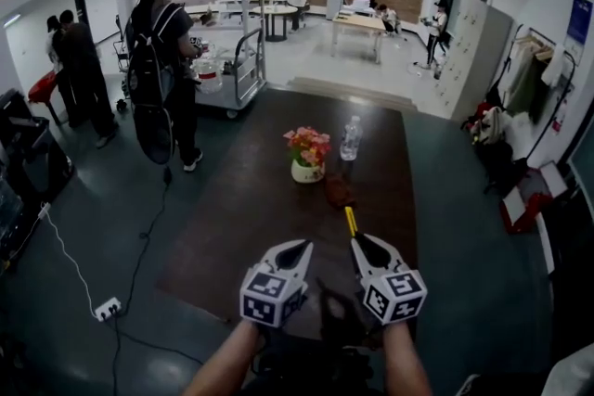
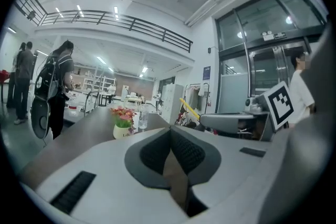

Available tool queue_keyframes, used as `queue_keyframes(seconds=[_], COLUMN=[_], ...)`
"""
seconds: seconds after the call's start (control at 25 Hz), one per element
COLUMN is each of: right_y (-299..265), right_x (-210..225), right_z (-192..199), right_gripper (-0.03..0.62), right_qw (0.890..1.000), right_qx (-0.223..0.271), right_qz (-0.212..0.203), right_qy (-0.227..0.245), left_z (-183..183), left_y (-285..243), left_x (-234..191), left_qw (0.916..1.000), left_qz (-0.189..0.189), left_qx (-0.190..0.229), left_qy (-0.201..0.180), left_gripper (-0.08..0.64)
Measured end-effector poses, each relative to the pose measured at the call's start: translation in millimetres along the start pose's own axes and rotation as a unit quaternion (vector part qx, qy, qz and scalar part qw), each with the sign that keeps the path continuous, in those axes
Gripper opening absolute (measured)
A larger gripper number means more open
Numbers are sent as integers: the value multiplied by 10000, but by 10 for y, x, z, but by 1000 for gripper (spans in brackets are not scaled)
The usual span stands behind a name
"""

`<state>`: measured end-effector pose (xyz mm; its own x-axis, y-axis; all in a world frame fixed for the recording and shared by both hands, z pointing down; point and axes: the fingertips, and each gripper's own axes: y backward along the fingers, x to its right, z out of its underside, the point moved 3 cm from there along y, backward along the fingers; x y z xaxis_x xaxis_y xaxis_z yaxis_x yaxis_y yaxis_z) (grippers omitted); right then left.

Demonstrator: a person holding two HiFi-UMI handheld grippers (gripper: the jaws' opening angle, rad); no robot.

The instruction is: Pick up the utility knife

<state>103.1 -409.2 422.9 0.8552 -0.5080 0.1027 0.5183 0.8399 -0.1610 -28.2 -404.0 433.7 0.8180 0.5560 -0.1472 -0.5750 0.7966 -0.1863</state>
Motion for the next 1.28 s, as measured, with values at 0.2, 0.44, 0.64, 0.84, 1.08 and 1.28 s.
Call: queue_keyframes(seconds=[0.2, 0.44, 0.64, 0.84, 1.08, 1.28], right_y=[107, 180, 230, 247, 221, 185], right_x=[-120, -256, -358, -365, -367, -353], right_z=[-361, -602, -742, -794, -740, -734], right_gripper=[75, 75, 75, 75, 75, 75], right_qw=[9988, 9962, 9945, 9930, 9924, 9932], right_qx=[471, 816, 966, 1082, 1097, 1043], right_qz=[-79, -243, -335, -410, -472, -474], right_qy=[81, 167, 220, 255, 288, 232], left_z=[-256, -471, -564, -608, -618, -615], left_y=[72, 156, 223, 240, 256, 230], left_x=[63, 120, 129, 147, 134, 106], left_qw=[9996, 9986, 9980, 9977, 9976, 9978], left_qz=[85, 138, 136, 124, 121, 109], left_qx=[262, 447, 553, 582, 583, 550], left_qy=[-107, -235, -265, -311, -351, -353], left_gripper=[6, 6, 6, 6, 6, 6])
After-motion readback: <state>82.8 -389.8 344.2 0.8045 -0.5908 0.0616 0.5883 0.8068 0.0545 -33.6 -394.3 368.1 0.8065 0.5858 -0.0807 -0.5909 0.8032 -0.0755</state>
